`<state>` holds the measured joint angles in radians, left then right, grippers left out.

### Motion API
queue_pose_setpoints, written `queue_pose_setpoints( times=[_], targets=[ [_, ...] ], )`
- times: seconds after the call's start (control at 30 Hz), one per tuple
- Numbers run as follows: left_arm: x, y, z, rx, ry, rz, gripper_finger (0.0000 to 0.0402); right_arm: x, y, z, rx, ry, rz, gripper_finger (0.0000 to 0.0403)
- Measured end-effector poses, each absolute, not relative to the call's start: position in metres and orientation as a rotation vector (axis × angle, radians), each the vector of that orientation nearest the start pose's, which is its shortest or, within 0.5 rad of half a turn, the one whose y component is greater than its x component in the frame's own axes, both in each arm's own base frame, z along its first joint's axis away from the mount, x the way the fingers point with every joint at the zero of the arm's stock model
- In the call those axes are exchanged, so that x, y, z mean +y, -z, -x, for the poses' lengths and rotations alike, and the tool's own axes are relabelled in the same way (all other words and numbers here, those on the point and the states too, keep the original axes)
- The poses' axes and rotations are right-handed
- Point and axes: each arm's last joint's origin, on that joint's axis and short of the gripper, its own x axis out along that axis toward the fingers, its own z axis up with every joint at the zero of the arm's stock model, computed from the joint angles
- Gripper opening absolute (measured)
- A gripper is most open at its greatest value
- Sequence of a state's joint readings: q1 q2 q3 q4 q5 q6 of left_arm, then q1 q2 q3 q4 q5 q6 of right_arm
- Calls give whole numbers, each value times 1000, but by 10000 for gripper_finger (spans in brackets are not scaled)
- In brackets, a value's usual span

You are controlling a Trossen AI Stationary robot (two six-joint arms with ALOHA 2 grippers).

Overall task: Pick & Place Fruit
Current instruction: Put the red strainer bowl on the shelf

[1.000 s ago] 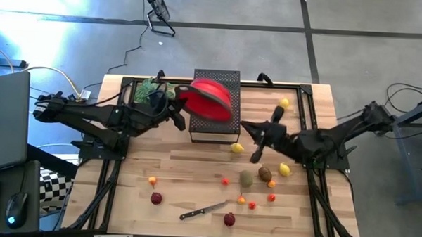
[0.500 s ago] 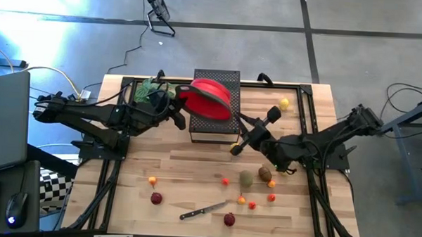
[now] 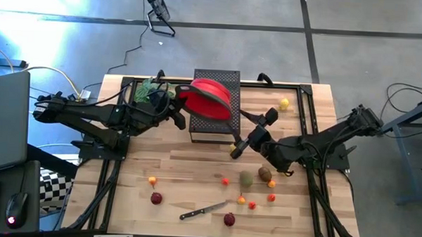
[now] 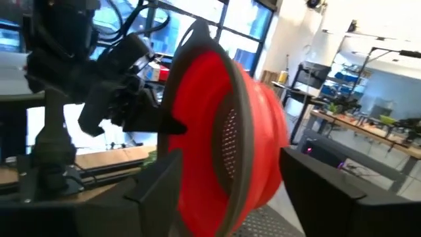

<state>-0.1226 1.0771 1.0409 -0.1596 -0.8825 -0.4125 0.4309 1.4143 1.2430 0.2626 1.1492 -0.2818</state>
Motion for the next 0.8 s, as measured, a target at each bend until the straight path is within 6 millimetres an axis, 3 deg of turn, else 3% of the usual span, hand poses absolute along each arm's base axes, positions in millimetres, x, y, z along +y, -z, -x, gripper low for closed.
queue_pose_setpoints(
  times=[0.37,0.8],
  targets=[
    [-6,-370,-227,16,-777,297,7,82,-371,-301,109,730,110,273],
    [-6,-370,-227,17,-776,298,7,60,-371,-309,116,690,97,206]
  ],
)
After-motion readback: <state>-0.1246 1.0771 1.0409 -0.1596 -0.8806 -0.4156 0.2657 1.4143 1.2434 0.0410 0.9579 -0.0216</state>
